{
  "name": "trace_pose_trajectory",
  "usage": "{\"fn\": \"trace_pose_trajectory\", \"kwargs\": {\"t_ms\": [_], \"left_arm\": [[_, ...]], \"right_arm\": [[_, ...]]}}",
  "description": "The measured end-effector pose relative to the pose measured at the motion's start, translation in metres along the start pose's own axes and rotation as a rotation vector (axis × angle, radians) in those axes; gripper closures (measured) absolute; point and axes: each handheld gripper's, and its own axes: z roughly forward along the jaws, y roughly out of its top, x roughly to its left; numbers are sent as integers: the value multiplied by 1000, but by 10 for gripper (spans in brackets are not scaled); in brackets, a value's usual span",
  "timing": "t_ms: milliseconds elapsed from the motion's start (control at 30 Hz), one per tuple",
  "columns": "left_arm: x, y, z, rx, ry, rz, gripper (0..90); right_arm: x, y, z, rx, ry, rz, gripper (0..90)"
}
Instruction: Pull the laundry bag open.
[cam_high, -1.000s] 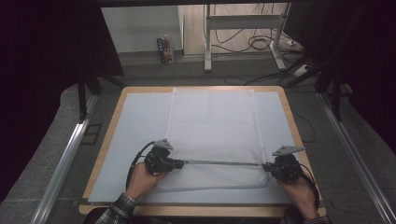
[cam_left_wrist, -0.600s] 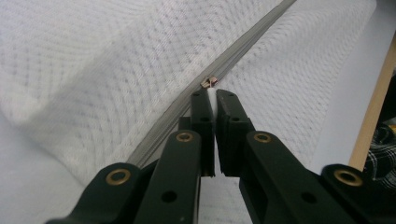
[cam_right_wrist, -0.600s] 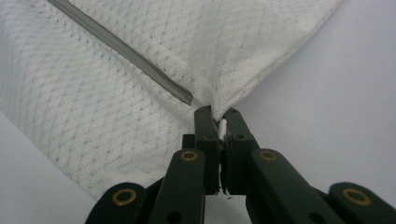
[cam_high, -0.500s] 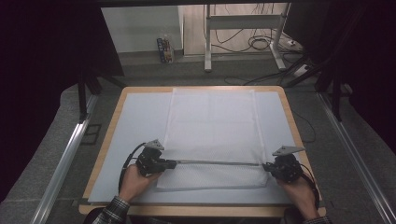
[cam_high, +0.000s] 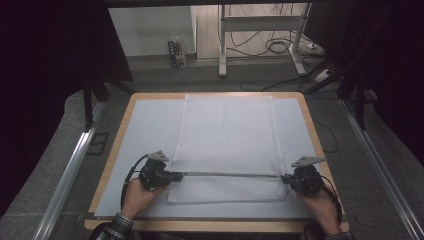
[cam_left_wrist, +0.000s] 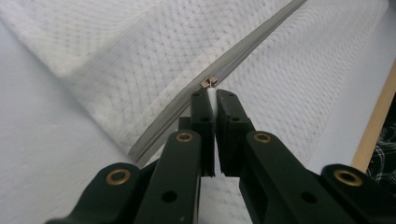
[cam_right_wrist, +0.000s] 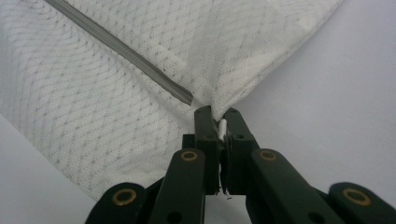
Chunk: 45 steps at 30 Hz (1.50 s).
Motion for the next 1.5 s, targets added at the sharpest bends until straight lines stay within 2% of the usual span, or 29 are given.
{"fn": "trace_pose_trajectory", "kwargs": {"t_ms": [133, 300, 367, 400, 667, 733, 800, 967, 1033, 1100, 1200, 1267, 1400, 1500], "left_arm": [[1, -3, -3, -1, 15, -14, 875], [2, -7, -6, -6, 8, -23, 874], [2, -7, -6, 3, 12, -20, 875], [2, -8, -6, 7, 32, -20, 875], [4, -11, -9, 6, 31, -24, 875], [4, -11, -10, 13, 51, -21, 875], [6, -12, -11, 5, 44, -32, 875], [6, -12, -11, 8, 50, -28, 875], [6, -12, -11, 18, 70, -24, 875], [8, -13, -13, 6, 56, -38, 875], [8, -15, -14, 11, 74, -39, 875], [10, -16, -16, 7, 71, -53, 875], [10, -18, -18, -3, 64, -52, 875], [11, -20, -20, 9, 97, -60, 875]], "right_arm": [[0, 0, 0, -1, -1, -1, 864], [0, 0, 0, 3, -1, -5, 864], [0, 0, 0, 3, 0, -4, 864], [0, 0, 0, 3, -3, -4, 864], [0, 0, 0, 4, 1, -5, 864], [1, 0, 0, 5, 0, -7, 864], [1, 0, 0, 6, -2, -6, 864], [1, 0, 0, 4, 2, -5, 864], [1, 0, 0, 6, -2, -7, 865], [0, 0, 0, 5, 5, 1, 865], [0, 0, 1, 5, 0, -2, 865], [0, 0, 1, 6, 2, -1, 864], [0, 0, 1, 6, 2, -1, 865], [0, 0, 1, 8, -8, -4, 865]]}}
